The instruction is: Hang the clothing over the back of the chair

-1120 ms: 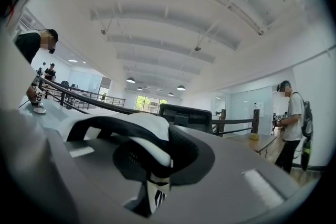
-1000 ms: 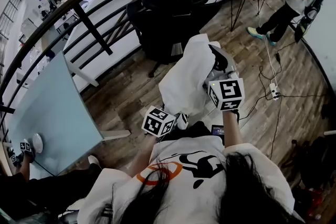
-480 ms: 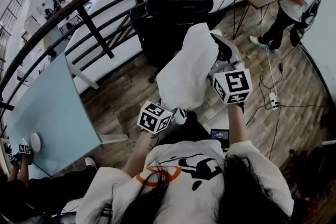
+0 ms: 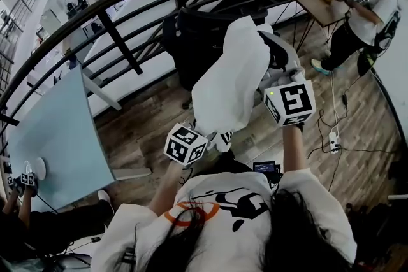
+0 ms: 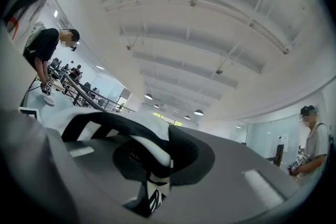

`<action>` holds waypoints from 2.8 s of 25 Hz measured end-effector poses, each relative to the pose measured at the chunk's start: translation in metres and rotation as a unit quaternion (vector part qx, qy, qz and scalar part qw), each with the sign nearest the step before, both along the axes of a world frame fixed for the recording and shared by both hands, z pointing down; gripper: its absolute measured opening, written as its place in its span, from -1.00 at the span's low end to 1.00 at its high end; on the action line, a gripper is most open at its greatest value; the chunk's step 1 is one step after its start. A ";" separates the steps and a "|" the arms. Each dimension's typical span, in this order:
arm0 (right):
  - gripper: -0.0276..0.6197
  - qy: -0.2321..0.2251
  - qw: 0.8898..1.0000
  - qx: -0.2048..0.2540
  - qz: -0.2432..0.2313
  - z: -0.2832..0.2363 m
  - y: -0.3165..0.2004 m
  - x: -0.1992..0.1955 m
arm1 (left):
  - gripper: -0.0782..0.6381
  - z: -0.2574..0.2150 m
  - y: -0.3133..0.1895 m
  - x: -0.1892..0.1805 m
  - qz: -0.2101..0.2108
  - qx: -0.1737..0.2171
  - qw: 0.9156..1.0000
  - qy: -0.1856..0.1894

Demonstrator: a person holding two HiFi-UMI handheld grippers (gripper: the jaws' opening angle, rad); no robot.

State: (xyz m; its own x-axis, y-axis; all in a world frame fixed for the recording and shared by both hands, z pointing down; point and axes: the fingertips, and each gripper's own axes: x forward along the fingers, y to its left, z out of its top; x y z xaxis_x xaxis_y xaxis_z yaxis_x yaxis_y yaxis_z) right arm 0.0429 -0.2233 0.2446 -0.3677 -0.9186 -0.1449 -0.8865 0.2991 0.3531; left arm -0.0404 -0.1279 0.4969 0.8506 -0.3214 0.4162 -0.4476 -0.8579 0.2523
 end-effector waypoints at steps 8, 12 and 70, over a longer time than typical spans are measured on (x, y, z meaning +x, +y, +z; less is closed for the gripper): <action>-0.75 0.029 0.997 0.044 -0.052 -0.040 -0.050 0.018 | -0.24 -0.028 -0.054 0.033 -0.034 0.028 0.999 0.020; -0.75 0.036 0.995 0.058 -0.074 -0.054 -0.087 0.025 | -0.24 -0.041 -0.082 0.042 -0.049 0.042 0.998 0.023; -0.72 0.230 0.836 -0.359 -0.346 0.148 -0.207 0.110 | -0.21 -0.132 -0.058 0.120 0.057 0.158 0.979 0.117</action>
